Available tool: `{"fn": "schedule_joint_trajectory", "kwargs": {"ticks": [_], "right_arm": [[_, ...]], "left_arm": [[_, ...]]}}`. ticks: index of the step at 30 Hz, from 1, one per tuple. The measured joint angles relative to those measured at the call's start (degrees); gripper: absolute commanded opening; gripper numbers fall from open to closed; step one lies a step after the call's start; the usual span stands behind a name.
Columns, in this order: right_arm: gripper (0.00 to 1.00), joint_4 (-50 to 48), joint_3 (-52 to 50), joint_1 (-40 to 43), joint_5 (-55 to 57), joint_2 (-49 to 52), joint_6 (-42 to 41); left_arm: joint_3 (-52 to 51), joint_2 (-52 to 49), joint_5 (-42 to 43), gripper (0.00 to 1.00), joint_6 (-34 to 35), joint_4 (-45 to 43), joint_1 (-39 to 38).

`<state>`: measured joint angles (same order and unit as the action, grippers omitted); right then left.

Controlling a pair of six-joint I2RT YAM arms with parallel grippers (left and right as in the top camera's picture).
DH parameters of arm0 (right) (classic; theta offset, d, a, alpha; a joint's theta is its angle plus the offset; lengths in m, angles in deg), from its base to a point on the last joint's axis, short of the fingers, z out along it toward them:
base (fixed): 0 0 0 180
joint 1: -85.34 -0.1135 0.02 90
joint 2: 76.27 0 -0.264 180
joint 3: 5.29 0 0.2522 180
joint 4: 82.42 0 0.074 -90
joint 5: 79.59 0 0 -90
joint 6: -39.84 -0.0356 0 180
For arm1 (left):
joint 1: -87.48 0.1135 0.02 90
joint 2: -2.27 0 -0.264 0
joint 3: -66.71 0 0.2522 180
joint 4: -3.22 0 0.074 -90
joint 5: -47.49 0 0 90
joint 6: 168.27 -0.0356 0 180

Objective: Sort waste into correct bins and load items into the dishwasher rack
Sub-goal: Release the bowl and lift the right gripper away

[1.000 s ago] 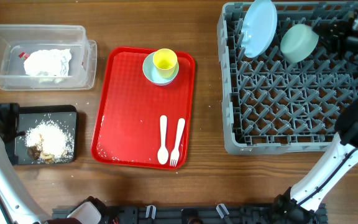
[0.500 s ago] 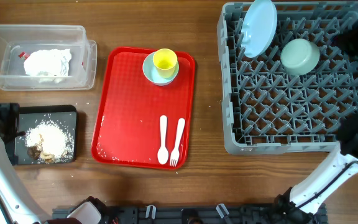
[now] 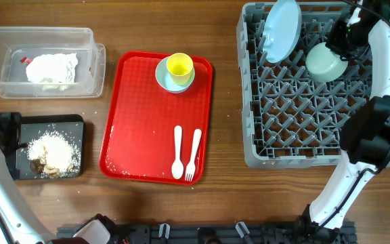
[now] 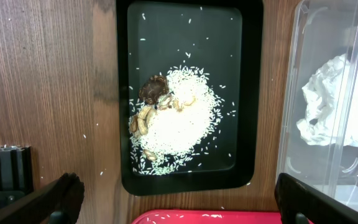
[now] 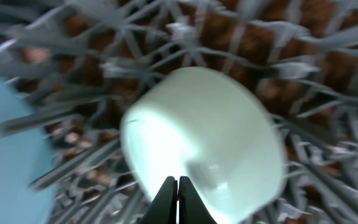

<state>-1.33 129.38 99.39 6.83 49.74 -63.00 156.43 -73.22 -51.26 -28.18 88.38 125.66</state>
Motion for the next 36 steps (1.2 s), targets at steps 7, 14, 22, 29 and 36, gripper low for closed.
{"fn": "schedule_joint_trajectory", "kwargs": {"ticks": [7,14,22,29,36], "right_arm": [[0.04,1.81,0.00,0.26,6.82,0.22,-2.56],[0.04,1.99,0.00,0.52,12.15,0.42,-4.09],[0.04,2.93,0.00,0.52,11.13,0.61,-4.52],[0.27,0.11,-0.81,-0.48,0.81,-7.89,-3.72],[0.53,-5.29,-0.35,-11.32,-13.84,-20.48,1.92]], "left_arm": [[0.00,0.00,0.00,1.00,0.00,-0.02,0.00],[0.00,0.00,0.00,1.00,0.00,-0.02,0.00],[0.00,0.00,0.00,1.00,0.00,-0.02,0.00],[0.00,0.00,0.00,1.00,0.00,-0.02,0.00],[0.00,0.00,0.00,1.00,0.00,0.00,0.00]]}}
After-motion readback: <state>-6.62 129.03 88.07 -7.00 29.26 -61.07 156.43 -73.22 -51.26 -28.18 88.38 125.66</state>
